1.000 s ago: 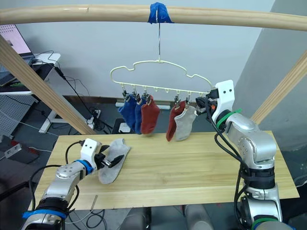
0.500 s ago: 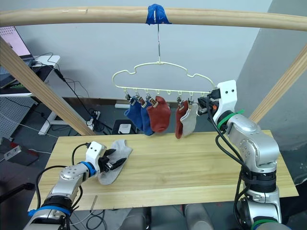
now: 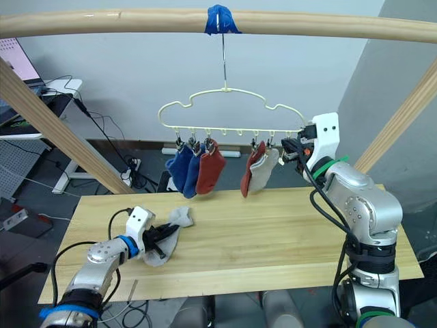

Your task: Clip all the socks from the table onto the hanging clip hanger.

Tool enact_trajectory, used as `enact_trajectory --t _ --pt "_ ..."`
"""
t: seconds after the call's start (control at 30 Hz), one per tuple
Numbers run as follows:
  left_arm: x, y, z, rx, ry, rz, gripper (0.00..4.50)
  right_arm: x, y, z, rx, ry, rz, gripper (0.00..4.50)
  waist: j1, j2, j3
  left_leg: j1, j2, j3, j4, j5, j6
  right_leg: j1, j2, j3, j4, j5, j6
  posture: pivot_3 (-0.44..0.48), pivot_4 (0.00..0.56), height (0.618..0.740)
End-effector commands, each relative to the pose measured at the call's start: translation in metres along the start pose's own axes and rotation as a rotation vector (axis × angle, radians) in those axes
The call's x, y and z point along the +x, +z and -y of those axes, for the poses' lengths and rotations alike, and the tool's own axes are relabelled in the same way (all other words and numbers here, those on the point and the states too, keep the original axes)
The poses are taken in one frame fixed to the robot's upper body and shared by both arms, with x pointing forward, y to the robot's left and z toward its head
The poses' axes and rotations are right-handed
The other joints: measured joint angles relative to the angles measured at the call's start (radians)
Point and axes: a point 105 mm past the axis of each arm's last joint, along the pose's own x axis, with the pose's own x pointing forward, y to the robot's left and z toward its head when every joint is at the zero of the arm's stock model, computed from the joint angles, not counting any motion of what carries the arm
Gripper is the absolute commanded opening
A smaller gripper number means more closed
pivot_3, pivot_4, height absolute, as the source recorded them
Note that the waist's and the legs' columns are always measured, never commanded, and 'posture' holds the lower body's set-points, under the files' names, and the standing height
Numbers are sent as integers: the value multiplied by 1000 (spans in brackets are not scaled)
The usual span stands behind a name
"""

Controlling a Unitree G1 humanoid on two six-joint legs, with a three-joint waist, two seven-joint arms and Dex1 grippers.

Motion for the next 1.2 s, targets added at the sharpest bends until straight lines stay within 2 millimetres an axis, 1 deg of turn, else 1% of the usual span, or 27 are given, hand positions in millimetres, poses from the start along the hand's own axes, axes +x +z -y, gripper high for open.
enact_trajectory --t 0.03,0.07,0.1,0.13,0.17,0.2,0.27,0.33,0.4,0.43,0.5,0.67,0.73,0.9,1.03,1.2 --pt "-3 57 31 144 -163 172 43 -9 10 1 60 36 -2 0 0 0 0 0 0 0 0 0 0 0 0 0 0 0 0 -159 216 740" --pt "-4 65 39 162 -193 195 43 -10 10 1 73 46 -12 0 0 0 0 0 0 0 0 0 0 0 0 0 0 0 0 -159 216 740" --pt "-5 80 49 196 -216 240 43 -13 10 1 122 66 -31 0 0 0 0 0 0 0 0 0 0 0 0 0 0 0 0 -156 217 740" --pt "-6 91 56 218 -231 271 43 -14 11 0 157 81 -46 0 -1 0 0 0 0 0 0 0 0 0 0 0 0 0 0 -156 217 740" --pt "-5 112 64 246 -238 343 43 -16 13 -1 214 111 -62 0 -2 0 0 0 0 0 0 0 0 0 0 1 0 -1 1 -156 214 740" --pt "-3 132 74 300 -247 413 43 -17 14 -3 314 149 -75 0 -2 0 0 1 0 0 0 0 0 0 0 1 0 -1 2 -157 215 740" --pt "1 158 89 372 -261 503 43 -17 16 -8 449 198 -80 0 -2 0 0 1 0 0 1 0 0 1 0 1 1 -1 2 -159 214 740" --pt "8 168 98 404 -264 541 43 -14 17 -11 514 205 -66 0 -3 0 0 1 0 0 1 0 1 1 1 1 1 0 2 -159 212 740" --pt "18 180 105 422 -240 587 43 -10 20 -16 571 210 -36 0 -7 1 0 1 0 0 1 0 1 1 2 1 1 0 2 -164 211 740" --pt "25 183 109 426 -233 597 43 -9 21 -19 593 214 -24 0 -8 1 0 1 0 1 1 0 1 1 2 1 1 0 2 -164 211 740" --pt "32 185 114 430 -228 602 43 -9 22 -21 617 214 -14 0 -10 1 0 0 0 1 0 0 1 0 2 1 0 0 2 -173 210 740" --pt "42 189 115 402 -185 618 43 -12 20 -24 623 209 -24 0 -14 2 1 0 0 1 0 0 1 0 2 1 0 0 2 -185 210 740" --pt "44 190 114 393 -177 623 43 -12 20 -23 659 196 -14 0 -16 2 1 0 0 1 0 0 1 0 2 1 0 -1 2 -185 210 740" --pt "45 195 109 382 -163 641 43 -15 19 -26 663 199 -32 0 -29 2 1 0 0 1 0 0 1 0 2 1 0 -1 2 -189 212 740" --pt "46 193 109 381 -166 634 43 -19 21 -30 682 203 -51 0 -35 2 1 -1 0 1 0 0 1 0 2 2 -1 -1 2 -195 211 740" --pt "47 197 107 371 -158 659 43 -25 21 -36 690 210 -94 0 -36 2 1 -1 0 1 0 0 1 0 2 2 -2 -1 3 -195 211 740"
